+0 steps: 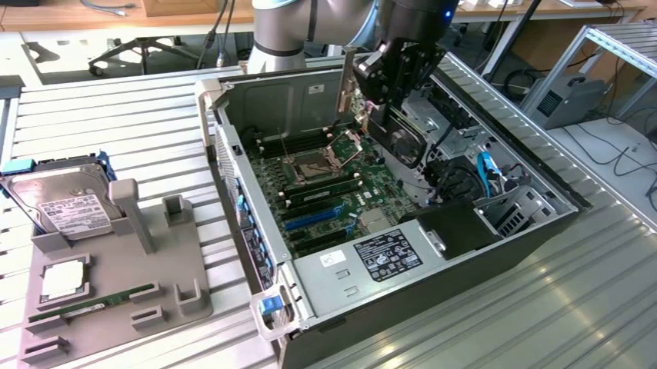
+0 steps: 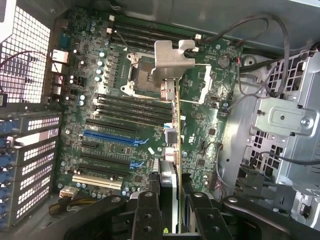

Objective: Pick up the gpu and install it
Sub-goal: 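Insert the gpu into the slot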

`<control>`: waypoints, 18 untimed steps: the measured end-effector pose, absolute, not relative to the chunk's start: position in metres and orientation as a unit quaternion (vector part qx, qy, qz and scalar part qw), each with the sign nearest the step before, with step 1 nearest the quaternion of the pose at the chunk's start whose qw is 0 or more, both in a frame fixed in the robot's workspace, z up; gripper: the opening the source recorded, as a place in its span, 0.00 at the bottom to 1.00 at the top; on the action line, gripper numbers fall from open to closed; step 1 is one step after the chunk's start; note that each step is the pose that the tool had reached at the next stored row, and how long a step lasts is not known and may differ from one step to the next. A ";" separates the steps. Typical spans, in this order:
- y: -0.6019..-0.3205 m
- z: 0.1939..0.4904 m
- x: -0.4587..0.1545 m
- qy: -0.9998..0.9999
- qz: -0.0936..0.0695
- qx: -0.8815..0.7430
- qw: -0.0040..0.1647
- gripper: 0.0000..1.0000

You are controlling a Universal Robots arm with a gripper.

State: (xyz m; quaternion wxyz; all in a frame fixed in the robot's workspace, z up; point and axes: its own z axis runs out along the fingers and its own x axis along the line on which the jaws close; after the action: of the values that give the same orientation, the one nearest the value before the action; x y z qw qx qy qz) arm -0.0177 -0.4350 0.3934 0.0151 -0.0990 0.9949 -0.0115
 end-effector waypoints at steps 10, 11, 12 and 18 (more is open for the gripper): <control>-0.435 0.393 -0.016 0.993 -0.011 -0.120 0.015 0.27; -0.435 0.393 -0.016 0.992 -0.011 -0.121 0.015 0.27; -0.435 0.393 -0.016 0.992 -0.011 -0.123 0.015 0.27; -0.435 0.393 -0.015 0.991 -0.011 -0.136 0.016 0.27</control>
State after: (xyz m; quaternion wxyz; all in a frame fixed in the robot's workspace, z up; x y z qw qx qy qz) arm -0.0149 -0.4350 0.3934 0.0155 -0.1356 0.9906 -0.0110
